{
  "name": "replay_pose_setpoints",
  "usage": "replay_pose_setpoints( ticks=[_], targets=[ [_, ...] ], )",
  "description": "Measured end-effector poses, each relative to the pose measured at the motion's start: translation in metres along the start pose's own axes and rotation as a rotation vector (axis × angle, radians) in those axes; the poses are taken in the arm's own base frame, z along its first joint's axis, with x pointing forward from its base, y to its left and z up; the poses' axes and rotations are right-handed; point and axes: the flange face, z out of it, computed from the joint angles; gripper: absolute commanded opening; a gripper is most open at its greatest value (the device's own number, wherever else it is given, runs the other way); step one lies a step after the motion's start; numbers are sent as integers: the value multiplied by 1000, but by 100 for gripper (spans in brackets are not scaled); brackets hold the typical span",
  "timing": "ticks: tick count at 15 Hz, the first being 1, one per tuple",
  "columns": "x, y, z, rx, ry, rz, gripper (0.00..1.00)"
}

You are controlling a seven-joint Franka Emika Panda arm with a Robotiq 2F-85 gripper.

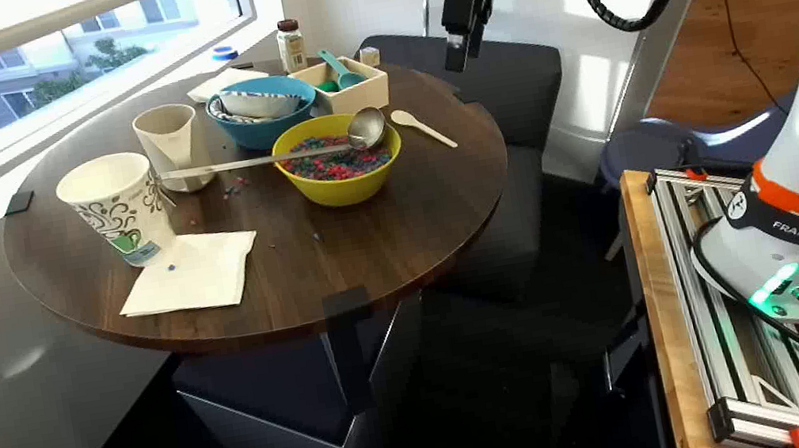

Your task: Remove one white plate from the blue bowl and put it on the table

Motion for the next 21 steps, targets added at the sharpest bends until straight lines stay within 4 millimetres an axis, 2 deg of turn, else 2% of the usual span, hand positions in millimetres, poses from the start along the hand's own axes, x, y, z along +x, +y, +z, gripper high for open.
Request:
replay_pose_setpoints(
  ticks=[15,18,21],
  targets=[
    [2,-1,-3,-10,8,-1,100],
    [20,-14,-19,-68,71,-35,100],
    [47,-35,-36,-159,126,-93,100]
  ],
)
